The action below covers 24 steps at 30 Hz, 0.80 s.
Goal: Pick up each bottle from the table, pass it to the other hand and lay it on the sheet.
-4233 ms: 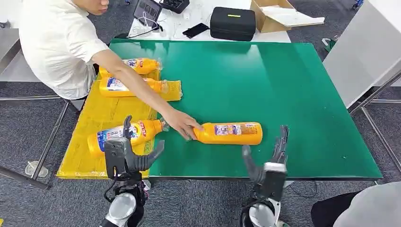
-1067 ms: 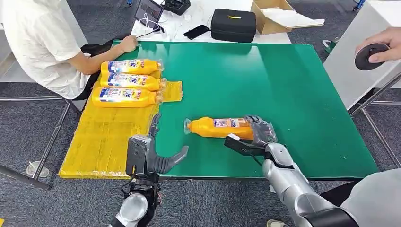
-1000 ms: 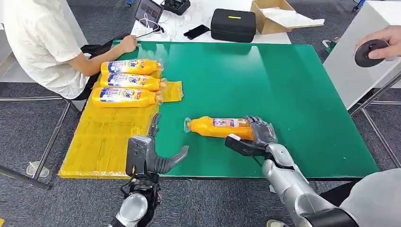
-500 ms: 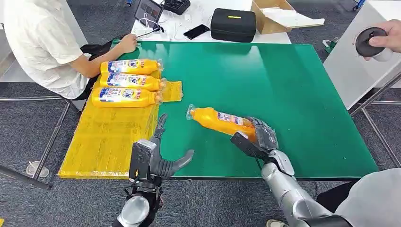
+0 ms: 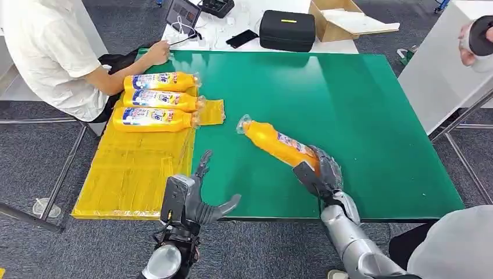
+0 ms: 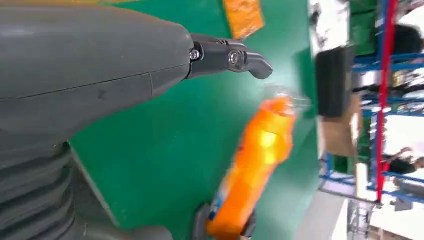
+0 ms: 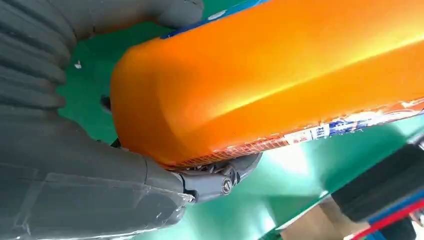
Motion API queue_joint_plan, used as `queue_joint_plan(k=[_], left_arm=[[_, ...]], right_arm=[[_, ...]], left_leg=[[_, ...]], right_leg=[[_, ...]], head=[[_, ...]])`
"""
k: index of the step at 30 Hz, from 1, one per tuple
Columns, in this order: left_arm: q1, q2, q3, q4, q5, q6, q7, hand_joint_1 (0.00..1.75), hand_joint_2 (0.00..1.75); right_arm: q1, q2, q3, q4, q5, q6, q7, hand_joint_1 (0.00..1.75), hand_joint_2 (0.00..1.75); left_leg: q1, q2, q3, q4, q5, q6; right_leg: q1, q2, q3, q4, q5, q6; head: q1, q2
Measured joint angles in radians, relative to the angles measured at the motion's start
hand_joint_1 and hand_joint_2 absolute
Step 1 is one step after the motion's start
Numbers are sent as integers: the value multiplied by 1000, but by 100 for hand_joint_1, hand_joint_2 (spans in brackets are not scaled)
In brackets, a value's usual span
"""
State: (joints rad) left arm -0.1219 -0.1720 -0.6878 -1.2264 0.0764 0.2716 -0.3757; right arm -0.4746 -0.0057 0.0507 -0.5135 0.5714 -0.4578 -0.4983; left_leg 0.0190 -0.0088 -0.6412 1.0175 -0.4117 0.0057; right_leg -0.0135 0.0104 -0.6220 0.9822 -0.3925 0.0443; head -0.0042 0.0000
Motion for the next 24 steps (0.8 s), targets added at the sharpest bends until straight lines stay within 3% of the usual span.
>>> queue_joint_plan(k=[10,24], left_arm=[[8,-11,33,71,229,-11,-5,0,175],[-46,-34,66,168,400,-62,-21,0,175]], right_arm=[[75,52,-7,-165,-132,19,-69,175,175],[166,108,166,-386,-194,31,-68,175,175]], left_leg=[[0,0,-3,0,0,0],[0,0,-4,0,0,0]], right_leg=[[0,0,-3,0,0,0],[0,0,-4,0,0,0]], head=[[0,0],[0,0]])
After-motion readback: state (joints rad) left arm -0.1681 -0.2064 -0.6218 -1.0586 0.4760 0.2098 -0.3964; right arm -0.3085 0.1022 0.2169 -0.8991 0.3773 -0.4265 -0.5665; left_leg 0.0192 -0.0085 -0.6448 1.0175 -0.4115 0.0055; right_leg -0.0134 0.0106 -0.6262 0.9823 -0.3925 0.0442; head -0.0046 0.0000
